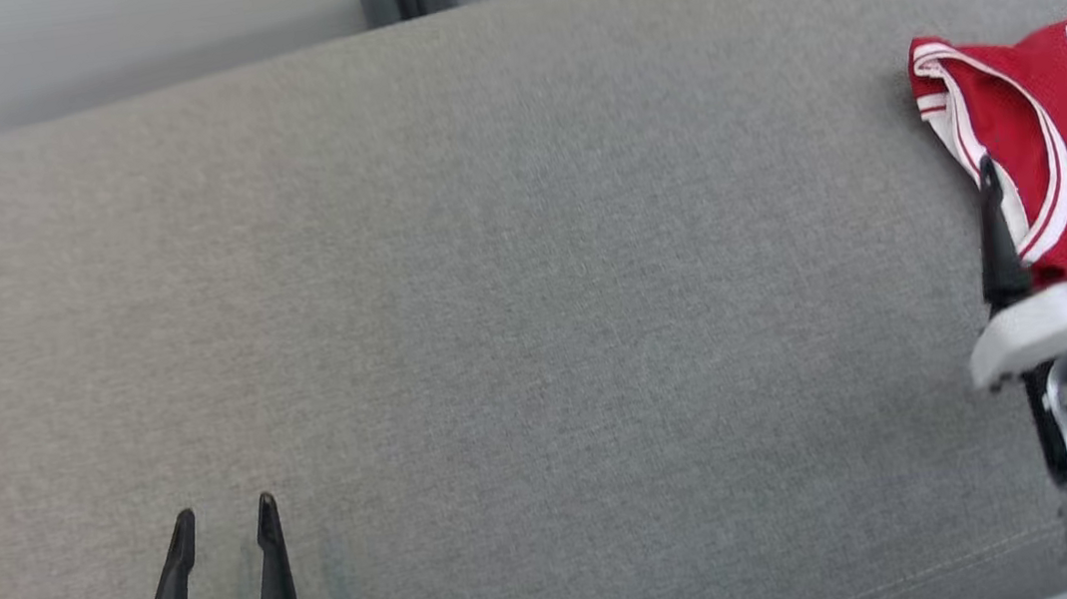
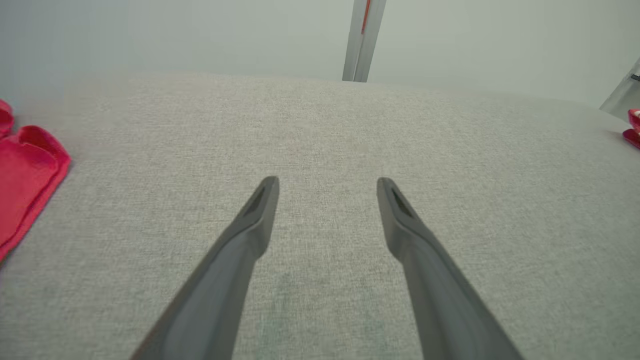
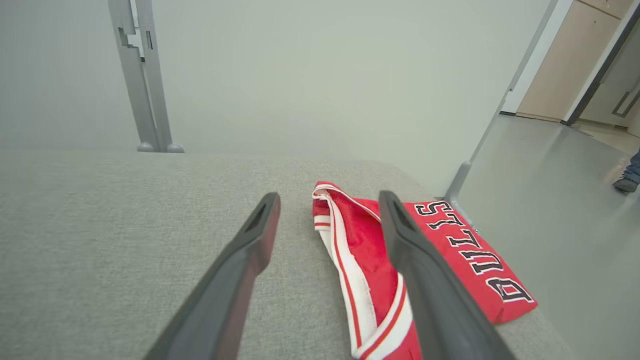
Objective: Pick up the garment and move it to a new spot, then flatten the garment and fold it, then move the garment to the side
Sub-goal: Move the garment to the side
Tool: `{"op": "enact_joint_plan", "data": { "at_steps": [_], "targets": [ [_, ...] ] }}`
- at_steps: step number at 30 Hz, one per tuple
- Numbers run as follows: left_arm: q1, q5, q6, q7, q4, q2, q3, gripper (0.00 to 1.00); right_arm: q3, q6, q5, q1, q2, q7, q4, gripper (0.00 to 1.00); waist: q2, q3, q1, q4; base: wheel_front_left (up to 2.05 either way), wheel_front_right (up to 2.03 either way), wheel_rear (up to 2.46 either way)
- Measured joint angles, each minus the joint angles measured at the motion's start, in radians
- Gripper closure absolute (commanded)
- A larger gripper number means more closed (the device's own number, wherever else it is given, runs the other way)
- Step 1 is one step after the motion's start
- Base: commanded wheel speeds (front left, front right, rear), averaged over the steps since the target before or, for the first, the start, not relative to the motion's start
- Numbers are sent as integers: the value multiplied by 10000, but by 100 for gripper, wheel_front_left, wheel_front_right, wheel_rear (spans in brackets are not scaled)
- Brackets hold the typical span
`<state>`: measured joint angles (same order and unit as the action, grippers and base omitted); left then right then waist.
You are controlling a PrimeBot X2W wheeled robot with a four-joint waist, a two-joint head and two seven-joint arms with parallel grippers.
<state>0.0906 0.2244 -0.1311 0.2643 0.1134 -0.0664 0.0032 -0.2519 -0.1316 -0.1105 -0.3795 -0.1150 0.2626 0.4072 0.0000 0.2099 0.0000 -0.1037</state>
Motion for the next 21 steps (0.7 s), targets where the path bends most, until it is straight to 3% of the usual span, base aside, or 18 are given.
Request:
{"op": "enact_joint_plan", "data": {
  "at_steps": [8,14,21],
  "targets": [
    [629,-69,2,0,384,134,117,0,1795,0,656,3357,564,0,-1078,0,0,-1439,0,560,0,0,0],
    [932,-48,2,0,692,150,226,0,2238,0,934,4443,633,0,-1267,0,0,-2198,-1,947,0,0,0],
    [953,92,50,0,867,151,167,0,2637,0,1281,4608,656,0,-1298,0,0,-2676,-1,1171,0,0,0]
  ]
}}
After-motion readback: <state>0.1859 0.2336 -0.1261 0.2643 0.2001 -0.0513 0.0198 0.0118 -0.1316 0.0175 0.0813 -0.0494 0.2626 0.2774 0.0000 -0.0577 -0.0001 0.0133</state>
